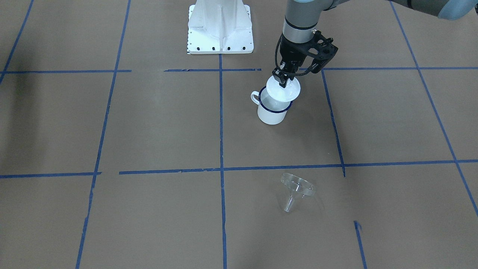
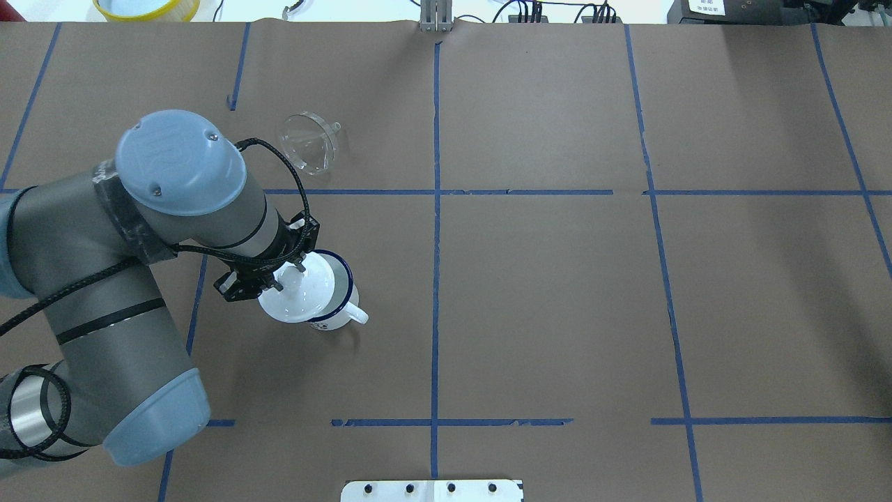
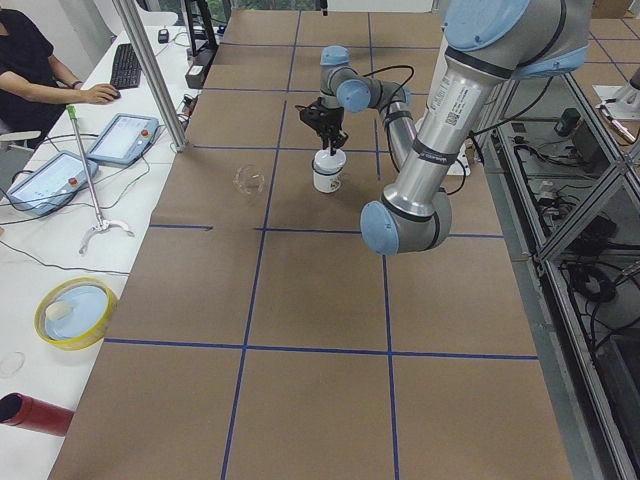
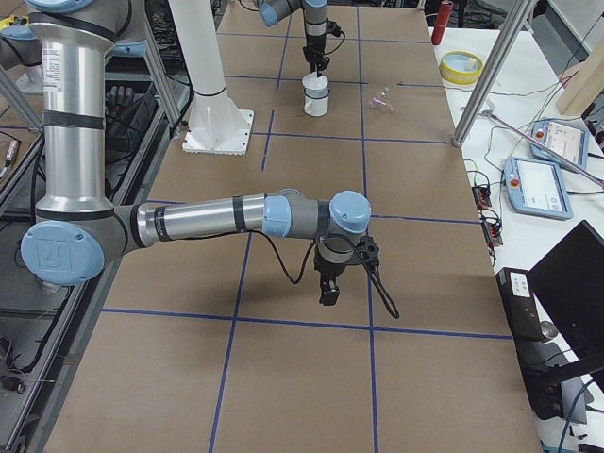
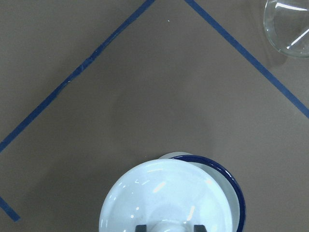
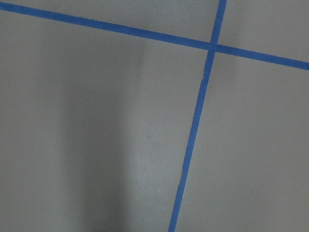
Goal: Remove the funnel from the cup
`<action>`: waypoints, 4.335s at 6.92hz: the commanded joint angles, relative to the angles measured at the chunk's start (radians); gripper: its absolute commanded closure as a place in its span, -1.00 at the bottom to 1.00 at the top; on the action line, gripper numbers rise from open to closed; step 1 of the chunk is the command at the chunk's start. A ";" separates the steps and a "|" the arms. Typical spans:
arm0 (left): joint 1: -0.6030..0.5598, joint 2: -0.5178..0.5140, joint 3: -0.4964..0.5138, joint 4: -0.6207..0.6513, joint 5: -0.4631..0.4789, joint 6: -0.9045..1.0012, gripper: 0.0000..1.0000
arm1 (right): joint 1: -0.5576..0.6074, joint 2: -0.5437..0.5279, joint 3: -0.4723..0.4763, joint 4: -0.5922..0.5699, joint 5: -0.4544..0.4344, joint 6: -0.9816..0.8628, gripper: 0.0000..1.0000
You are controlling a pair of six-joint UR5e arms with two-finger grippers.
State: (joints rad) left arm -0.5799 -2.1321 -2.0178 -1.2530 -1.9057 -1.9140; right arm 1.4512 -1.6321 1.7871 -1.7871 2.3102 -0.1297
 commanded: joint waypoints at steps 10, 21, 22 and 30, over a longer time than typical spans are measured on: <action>0.003 0.000 0.071 -0.085 -0.001 0.000 1.00 | 0.000 0.000 0.000 0.000 0.000 -0.001 -1.00; -0.577 0.303 -0.036 -0.091 -0.229 1.125 -1.00 | 0.000 0.000 0.000 0.000 0.000 0.001 -1.00; -0.698 0.328 0.034 -0.091 -0.275 1.303 -1.00 | 0.000 0.000 0.000 0.000 0.000 -0.001 -1.00; -1.051 0.511 0.331 -0.010 -0.490 2.072 -1.00 | 0.000 0.000 0.000 0.000 0.000 0.001 -1.00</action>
State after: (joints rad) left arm -1.6283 -1.6237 -1.6772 -1.3134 -2.3681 0.1554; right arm 1.4512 -1.6322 1.7871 -1.7871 2.3102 -0.1299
